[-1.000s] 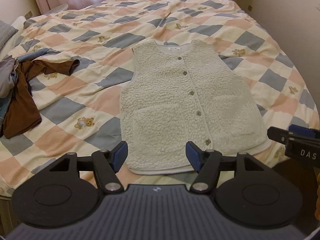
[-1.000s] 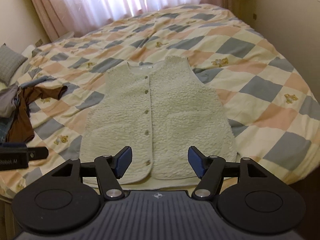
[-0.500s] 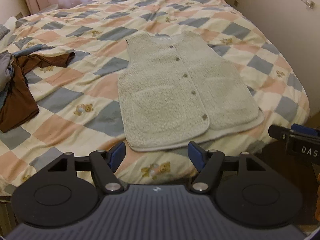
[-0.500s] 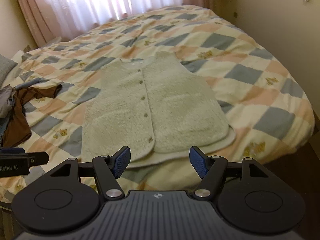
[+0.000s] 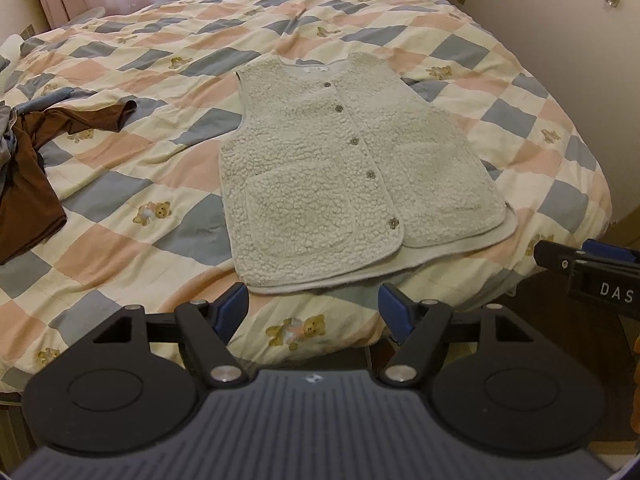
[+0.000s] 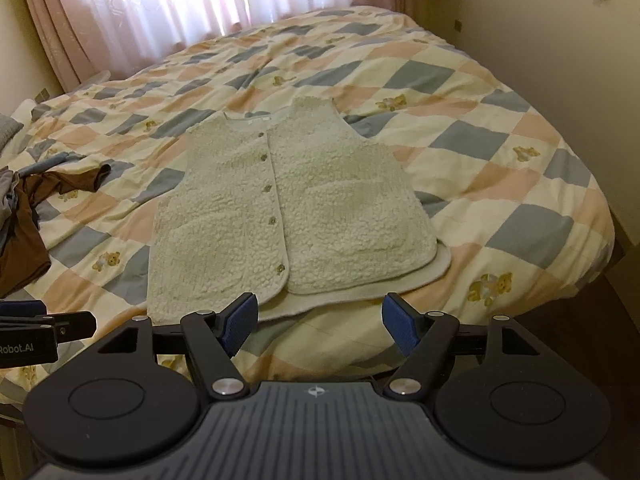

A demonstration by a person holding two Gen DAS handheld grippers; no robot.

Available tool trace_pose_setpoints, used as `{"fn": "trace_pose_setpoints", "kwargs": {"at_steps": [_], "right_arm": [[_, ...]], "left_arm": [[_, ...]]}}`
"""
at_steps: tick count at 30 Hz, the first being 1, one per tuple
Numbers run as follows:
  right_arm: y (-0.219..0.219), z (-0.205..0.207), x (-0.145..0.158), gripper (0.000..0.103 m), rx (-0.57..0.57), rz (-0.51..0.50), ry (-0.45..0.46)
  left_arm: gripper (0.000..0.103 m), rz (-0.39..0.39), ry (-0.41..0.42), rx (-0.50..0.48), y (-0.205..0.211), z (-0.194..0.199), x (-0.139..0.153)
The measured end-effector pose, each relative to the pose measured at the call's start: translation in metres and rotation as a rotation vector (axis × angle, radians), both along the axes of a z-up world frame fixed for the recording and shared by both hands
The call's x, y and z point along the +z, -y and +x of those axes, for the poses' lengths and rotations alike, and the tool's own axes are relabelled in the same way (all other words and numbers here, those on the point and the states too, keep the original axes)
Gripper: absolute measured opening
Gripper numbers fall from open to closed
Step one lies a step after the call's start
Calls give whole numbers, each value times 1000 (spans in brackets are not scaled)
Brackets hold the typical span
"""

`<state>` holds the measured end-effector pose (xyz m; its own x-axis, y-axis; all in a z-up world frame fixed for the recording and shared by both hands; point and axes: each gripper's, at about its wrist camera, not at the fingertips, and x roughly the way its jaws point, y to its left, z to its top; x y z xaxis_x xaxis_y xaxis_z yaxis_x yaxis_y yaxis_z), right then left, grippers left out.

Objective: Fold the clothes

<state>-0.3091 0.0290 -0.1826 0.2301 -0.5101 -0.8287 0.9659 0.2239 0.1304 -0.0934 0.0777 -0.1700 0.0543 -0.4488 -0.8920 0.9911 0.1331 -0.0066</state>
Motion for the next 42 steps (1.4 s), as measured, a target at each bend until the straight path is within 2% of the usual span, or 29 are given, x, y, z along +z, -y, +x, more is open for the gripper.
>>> {"fn": "trace_pose_setpoints", "kwargs": {"at_steps": [6,13,17,21,27,31,37,42], "right_arm": [[45,-8,-6,73,46,13,0],[127,-19,-10,73,124,40,-5],[177,-24,-17,74,189,64,-25],[220,-27,-34,75,246,104,-36],[273,-27,-75,75,290,170,-70],[305,-26,-106,75,301,195,-72],[366,-21,-151,69,323,192,-41],[429,-10,-182,63,315,161,57]], "left_arm": [[68,12,8,43,42,-14,-3],[68,42,12,118,113,-34,-9],[68,64,-18,180,147,-41,-19],[69,55,-49,231,169,-37,-34],[69,56,-29,303,189,-5,-65],[69,53,0,301,208,27,-89],[69,38,28,239,263,87,-134],[69,-27,-48,136,324,139,-168]]}}
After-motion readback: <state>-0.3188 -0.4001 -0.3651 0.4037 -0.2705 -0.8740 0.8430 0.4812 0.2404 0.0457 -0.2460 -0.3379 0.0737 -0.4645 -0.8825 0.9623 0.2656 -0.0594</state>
